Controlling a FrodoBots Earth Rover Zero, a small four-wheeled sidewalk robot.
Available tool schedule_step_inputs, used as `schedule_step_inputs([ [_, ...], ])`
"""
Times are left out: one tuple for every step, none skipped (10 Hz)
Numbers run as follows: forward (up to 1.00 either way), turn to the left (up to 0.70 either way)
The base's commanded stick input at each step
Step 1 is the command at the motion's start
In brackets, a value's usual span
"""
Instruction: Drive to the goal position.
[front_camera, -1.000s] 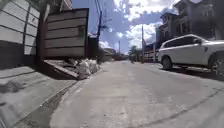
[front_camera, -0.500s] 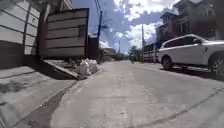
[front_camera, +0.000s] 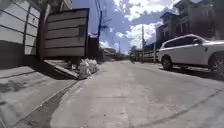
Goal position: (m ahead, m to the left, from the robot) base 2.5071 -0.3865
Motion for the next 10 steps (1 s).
schedule_step_inputs([
  [0.0, 0.13],
  [0.0, 0.11],
  [0.0, 0.12],
  [0.0, 0.13],
  [0.0, 0.13],
  [0.0, 0.14],
  [0.0, 0.15],
  [0.0, 0.14],
  [0.0, 0.13],
  [0.0, 0.11],
])
